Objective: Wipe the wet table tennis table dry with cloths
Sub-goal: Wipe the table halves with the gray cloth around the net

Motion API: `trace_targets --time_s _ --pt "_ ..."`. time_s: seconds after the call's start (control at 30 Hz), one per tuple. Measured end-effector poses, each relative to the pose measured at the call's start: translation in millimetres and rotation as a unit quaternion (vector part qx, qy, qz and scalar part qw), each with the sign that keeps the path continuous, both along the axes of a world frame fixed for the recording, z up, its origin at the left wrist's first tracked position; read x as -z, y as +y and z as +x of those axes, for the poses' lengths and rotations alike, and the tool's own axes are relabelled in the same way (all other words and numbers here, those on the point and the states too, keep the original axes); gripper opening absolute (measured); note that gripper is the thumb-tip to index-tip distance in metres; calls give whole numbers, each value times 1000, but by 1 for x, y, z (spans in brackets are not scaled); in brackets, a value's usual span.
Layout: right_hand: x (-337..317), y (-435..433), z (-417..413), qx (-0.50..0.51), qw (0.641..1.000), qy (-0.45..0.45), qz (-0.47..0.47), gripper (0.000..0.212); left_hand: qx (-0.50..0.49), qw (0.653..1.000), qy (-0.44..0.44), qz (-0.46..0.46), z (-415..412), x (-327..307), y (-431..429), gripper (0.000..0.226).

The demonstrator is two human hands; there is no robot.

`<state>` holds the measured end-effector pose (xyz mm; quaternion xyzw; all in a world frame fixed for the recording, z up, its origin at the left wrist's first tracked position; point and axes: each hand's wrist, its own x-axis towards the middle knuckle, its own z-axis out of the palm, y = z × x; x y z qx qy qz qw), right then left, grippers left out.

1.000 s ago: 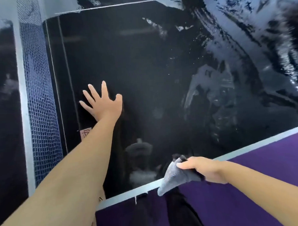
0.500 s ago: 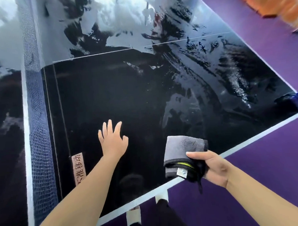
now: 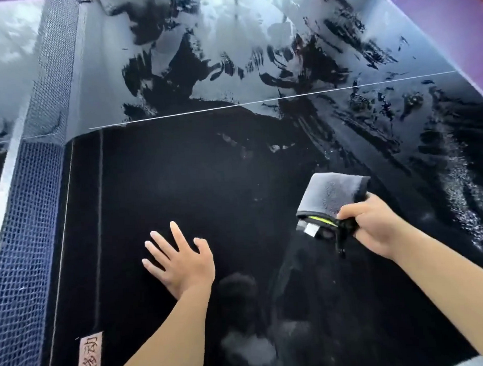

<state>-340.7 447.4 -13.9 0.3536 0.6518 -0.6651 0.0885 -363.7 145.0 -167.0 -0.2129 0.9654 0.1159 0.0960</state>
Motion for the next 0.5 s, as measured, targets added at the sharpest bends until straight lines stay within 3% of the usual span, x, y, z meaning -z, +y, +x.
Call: trace_targets --time_s 0.07,0.17,0.23,0.27,0.33,0.5 --pt "3 23 -64 -43 986 57 151 53 -5 999 2 -32 -5 10 -1 70" --pt "38 48 -155 -167 937 107 286 57 -13 999 19 -34 -3 18 2 70" --pt "87 54 -209 -200 906 13 373 45 -17 998 33 -43 -5 23 4 70" --pt "111 48 -229 -232 874 -58 422 47 -20 998 32 -47 -5 24 3 71" --pt "140 26 -260 -282 805 -113 510 57 -25 998 35 -51 -5 26 3 72" --pt "144 -34 -337 -367 762 -49 531 58 -23 997 53 -59 -7 29 3 73"
